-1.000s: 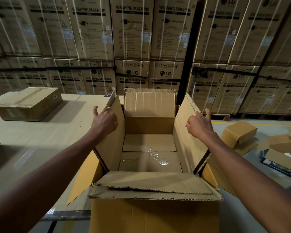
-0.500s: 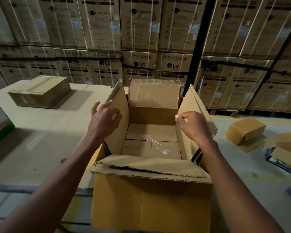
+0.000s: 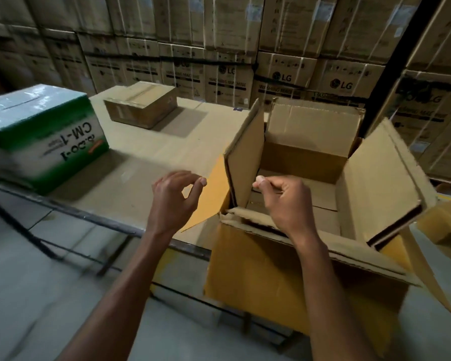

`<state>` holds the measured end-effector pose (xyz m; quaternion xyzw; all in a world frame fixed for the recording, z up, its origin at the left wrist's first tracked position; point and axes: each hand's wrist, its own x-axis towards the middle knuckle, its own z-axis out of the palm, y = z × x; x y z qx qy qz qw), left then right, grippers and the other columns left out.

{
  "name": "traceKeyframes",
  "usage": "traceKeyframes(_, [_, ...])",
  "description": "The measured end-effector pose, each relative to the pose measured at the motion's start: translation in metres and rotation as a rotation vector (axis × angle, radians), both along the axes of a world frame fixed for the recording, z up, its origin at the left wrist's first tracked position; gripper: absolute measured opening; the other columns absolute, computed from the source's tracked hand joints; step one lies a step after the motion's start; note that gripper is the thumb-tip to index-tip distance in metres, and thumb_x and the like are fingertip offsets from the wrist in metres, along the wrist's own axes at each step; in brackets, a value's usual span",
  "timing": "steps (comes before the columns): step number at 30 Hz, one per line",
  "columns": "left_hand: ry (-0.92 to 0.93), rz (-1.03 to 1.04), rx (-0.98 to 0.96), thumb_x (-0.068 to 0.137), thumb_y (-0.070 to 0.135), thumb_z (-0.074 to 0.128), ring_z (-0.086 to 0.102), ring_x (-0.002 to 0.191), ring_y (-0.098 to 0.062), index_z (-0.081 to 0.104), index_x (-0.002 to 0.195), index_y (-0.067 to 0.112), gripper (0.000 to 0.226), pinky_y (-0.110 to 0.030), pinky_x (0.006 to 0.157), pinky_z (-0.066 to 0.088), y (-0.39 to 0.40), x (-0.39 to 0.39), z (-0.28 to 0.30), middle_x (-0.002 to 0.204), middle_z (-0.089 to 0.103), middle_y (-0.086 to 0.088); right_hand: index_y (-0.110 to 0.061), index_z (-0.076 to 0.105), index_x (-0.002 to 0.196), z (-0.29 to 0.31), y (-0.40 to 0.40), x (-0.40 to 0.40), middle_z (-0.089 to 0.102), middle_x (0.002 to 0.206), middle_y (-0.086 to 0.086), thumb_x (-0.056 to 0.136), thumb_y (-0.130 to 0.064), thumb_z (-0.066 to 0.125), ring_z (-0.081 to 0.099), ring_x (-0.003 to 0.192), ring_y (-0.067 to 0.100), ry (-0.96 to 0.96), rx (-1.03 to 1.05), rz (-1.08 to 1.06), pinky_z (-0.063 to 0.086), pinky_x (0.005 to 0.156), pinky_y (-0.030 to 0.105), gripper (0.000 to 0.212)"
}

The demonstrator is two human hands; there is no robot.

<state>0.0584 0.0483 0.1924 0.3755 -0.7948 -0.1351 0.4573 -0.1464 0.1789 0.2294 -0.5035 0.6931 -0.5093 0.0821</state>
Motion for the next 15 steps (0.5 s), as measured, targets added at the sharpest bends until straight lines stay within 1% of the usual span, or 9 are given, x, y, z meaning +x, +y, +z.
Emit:
traceKeyframes(2, [0.049, 0.024, 0.088, 0.096, 0.036, 0.068, 0.067, 0.094, -0.008, 0.081, 0.094, 0.019, 0.022, -0.04, 0.084, 0.057, -0.005, 0.033, -0.008, 0.098, 0.078, 0.005, -0.016, 0.083, 0.103, -0.002, -0.019, 0.037, 0.078, 0.088, -0.01, 0.102, -0.032, 0.064, 0.071, 0.079, -0.001, -0.037, -0.009, 0.047, 0.052, 0.063, 0.011, 0.025])
traceKeyframes(3, [0.066, 0.039, 0.135, 0.096, 0.035, 0.069, 0.067, 0.093, -0.009, 0.081, 0.095, 0.017, 0.022, -0.037, 0.082, 0.058, -0.008, 0.05, -0.012, 0.099, 0.078, 0.004, -0.016, 0.084, 0.099, -0.005, -0.031, 0.056, 0.078, 0.085, -0.01, 0.102, -0.032, 0.065, 0.071, 0.077, 0.0, -0.061, -0.015, 0.07, 0.052, 0.063, 0.014, 0.024])
traceKeyframes(5, [0.067, 0.064, 0.201, 0.096, 0.034, 0.068, 0.067, 0.092, -0.008, 0.081, 0.097, 0.017, 0.022, -0.033, 0.081, 0.057, -0.016, 0.083, -0.021, 0.1, 0.077, 0.005, -0.015, 0.084, 0.095, -0.011, -0.055, 0.093, 0.079, 0.088, -0.012, 0.102, -0.029, 0.066, 0.071, 0.082, -0.005, -0.106, -0.012, 0.112, 0.05, 0.069, 0.01, 0.024])
traceKeyframes(7, [0.081, 0.075, 0.247, 0.097, 0.031, 0.068, 0.065, 0.089, 0.003, 0.081, 0.097, 0.019, 0.018, -0.026, 0.079, 0.055, -0.025, 0.115, -0.031, 0.098, 0.074, 0.012, -0.015, 0.084, 0.096, -0.021, -0.078, 0.128, 0.079, 0.092, -0.013, 0.102, -0.029, 0.066, 0.07, 0.087, -0.008, -0.116, 0.009, 0.152, 0.049, 0.073, 0.006, 0.024])
traceKeyframes(9, [0.085, 0.093, 0.289, 0.097, 0.029, 0.067, 0.062, 0.088, 0.015, 0.08, 0.096, 0.022, 0.015, -0.017, 0.077, 0.051, -0.037, 0.142, -0.041, 0.095, 0.072, 0.016, -0.015, 0.084, 0.095, -0.032, -0.099, 0.16, 0.079, 0.089, -0.013, 0.102, -0.03, 0.065, 0.069, 0.083, -0.01, -0.133, 0.034, 0.182, 0.047, 0.07, 0.005, 0.024])
traceKeyframes(10, [0.087, 0.102, 0.318, 0.097, 0.029, 0.067, 0.061, 0.089, 0.016, 0.08, 0.095, 0.022, 0.015, -0.016, 0.077, 0.051, -0.045, 0.153, -0.046, 0.095, 0.072, 0.016, -0.015, 0.084, 0.094, -0.038, -0.109, 0.173, 0.078, 0.085, -0.014, 0.102, -0.03, 0.065, 0.069, 0.078, -0.01, -0.14, 0.056, 0.195, 0.046, 0.067, 0.005, 0.025])
traceKeyframes(12, [0.098, 0.117, 0.395, 0.097, 0.03, 0.067, 0.064, 0.091, 0.012, 0.081, 0.093, 0.021, 0.017, -0.02, 0.079, 0.054, -0.064, 0.176, -0.061, 0.096, 0.074, 0.015, -0.014, 0.084, 0.091, -0.052, -0.131, 0.199, 0.073, 0.073, -0.016, 0.101, -0.032, 0.066, 0.066, 0.066, -0.008, -0.154, 0.11, 0.215, 0.042, 0.058, 0.008, 0.027])
traceKeyframes(13, [0.104, 0.122, 0.434, 0.097, 0.031, 0.067, 0.066, 0.092, 0.008, 0.081, 0.093, 0.021, 0.018, -0.024, 0.081, 0.056, -0.075, 0.185, -0.069, 0.097, 0.075, 0.014, -0.015, 0.084, 0.089, -0.06, -0.141, 0.208, 0.074, 0.071, -0.015, 0.101, -0.033, 0.066, 0.065, 0.062, -0.005, -0.157, 0.137, 0.219, 0.042, 0.055, 0.011, 0.028])
traceKeyframes(15, [0.094, 0.127, 0.493, 0.097, 0.036, 0.066, 0.069, 0.094, 0.003, 0.081, 0.094, 0.023, 0.021, -0.028, 0.083, 0.058, -0.098, 0.198, -0.084, 0.098, 0.077, 0.013, -0.014, 0.082, 0.083, -0.075, -0.162, 0.223, 0.075, 0.068, -0.005, 0.101, -0.035, 0.065, 0.061, 0.054, 0.005, -0.152, 0.202, 0.227, 0.042, 0.051, 0.023, 0.032])
